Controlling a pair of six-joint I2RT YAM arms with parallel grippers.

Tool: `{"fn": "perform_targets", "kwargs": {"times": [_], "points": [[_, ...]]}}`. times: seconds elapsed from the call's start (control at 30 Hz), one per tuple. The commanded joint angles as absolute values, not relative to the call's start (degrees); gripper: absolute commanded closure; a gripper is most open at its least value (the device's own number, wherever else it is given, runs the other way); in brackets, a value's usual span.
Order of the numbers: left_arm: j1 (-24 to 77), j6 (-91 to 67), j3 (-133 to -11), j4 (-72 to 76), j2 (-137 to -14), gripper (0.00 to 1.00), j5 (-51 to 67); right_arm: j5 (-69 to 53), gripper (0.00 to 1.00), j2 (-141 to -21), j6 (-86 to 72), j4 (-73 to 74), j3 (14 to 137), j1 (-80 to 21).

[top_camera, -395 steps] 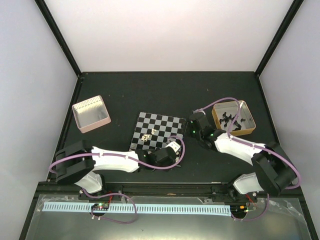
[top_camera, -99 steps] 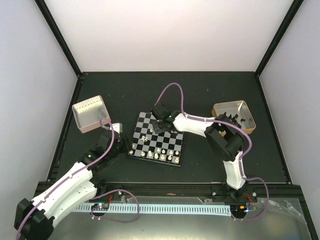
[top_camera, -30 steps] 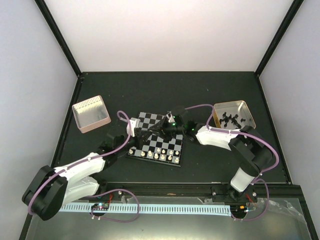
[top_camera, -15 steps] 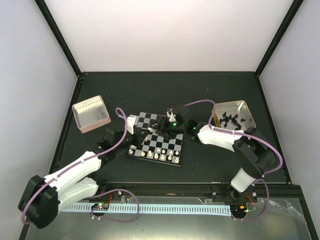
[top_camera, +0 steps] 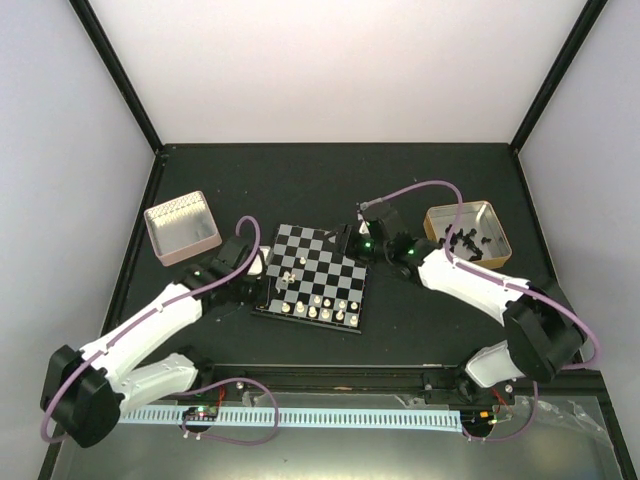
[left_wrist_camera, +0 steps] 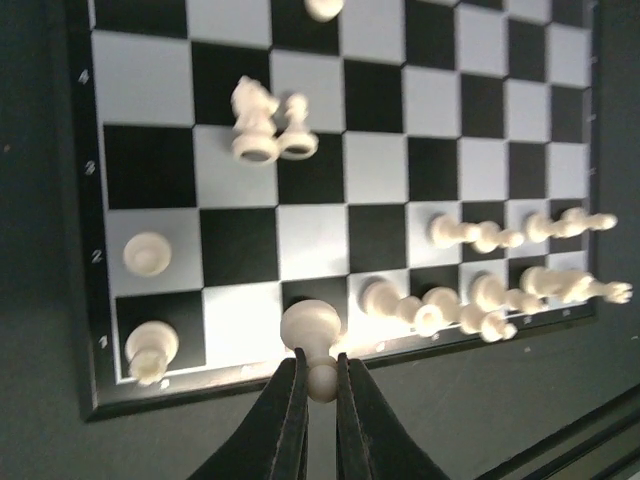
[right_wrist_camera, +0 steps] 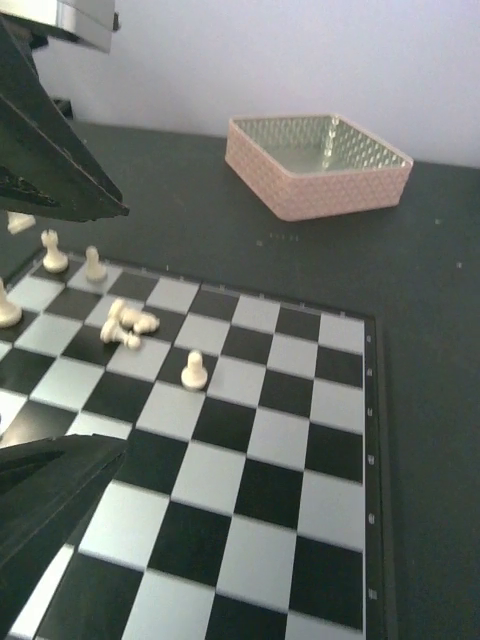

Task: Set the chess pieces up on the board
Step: Place the chess piece on the chessboard.

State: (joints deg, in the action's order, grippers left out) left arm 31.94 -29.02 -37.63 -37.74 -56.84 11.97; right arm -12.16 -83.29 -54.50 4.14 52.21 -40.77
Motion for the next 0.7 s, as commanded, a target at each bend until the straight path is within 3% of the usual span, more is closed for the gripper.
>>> {"fn": "perform_targets", "kwargs": {"times": [0.0,0.37,0.67], "points": [[32.02,-27.18,-43.29,-47.02,-61.95,0.98,9.01,-7.18,0.41,-81.73,-49.75,6.99,50.66,-40.69],[31.99,-21.94,-53.40,-50.35,-81.19,0.98,10.21,-4.05,0.41,-78.42,-46.82,7.49,48.46,-40.69],[31.99,-20.14,-56.86,-51.90,-89.29,0.98,9.10,-4.12,0.40,-78.29,-45.47,7.26,47.99,-40.56]]}}
